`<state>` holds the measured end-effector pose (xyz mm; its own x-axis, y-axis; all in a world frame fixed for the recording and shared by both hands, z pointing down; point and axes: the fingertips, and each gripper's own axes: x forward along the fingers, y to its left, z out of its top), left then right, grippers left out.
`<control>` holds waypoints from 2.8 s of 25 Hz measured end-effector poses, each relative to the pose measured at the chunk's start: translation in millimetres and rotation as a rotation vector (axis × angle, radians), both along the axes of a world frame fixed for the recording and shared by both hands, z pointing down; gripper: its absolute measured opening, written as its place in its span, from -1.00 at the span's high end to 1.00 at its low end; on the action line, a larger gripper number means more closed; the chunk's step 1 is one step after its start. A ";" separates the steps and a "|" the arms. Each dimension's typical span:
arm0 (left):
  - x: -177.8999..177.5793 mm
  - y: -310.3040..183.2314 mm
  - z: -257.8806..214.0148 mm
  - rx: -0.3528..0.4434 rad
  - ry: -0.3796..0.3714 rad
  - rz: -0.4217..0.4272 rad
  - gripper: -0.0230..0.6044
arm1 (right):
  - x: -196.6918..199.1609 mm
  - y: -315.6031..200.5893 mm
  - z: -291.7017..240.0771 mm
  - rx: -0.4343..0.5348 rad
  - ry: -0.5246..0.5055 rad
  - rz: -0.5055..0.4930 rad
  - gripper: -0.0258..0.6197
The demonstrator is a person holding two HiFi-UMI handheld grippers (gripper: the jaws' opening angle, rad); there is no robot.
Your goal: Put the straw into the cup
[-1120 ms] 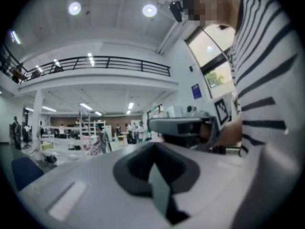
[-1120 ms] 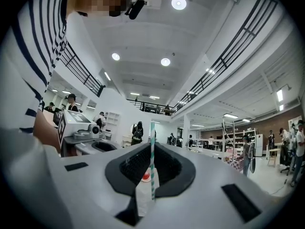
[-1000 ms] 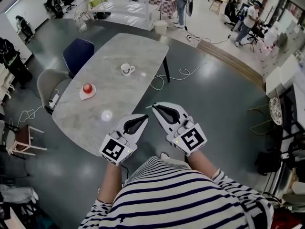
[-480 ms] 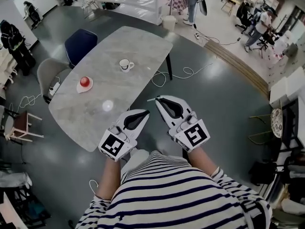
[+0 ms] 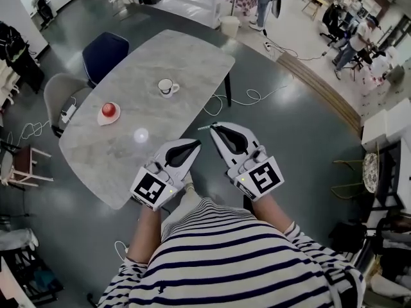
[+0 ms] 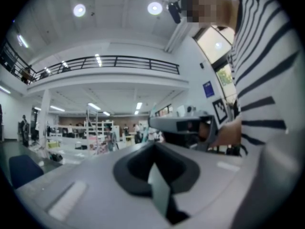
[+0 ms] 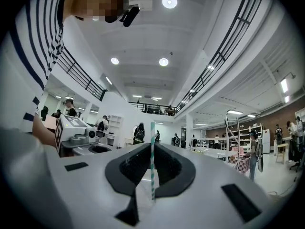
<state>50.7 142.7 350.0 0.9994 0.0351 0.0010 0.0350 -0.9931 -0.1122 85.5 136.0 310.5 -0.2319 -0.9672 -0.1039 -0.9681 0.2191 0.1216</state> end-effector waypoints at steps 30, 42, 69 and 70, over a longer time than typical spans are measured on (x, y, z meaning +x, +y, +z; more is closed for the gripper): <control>53.2 -307.5 -27.1 0.001 0.151 -0.227 0.91 | 78.0 -279.1 -30.1 0.037 0.018 -0.107 0.84; 75.5 -366.4 -19.7 -0.030 0.112 -0.494 0.91 | 102.8 -358.2 -17.5 -0.030 -0.001 -0.376 0.84; 49.8 -405.7 32.3 -0.101 0.037 -0.675 0.91 | 77.1 -433.8 96.7 -0.278 0.018 -0.536 0.84; 49.3 -405.4 34.4 -0.101 0.034 -0.673 0.91 | 77.1 -434.5 101.4 -0.289 0.017 -0.534 0.84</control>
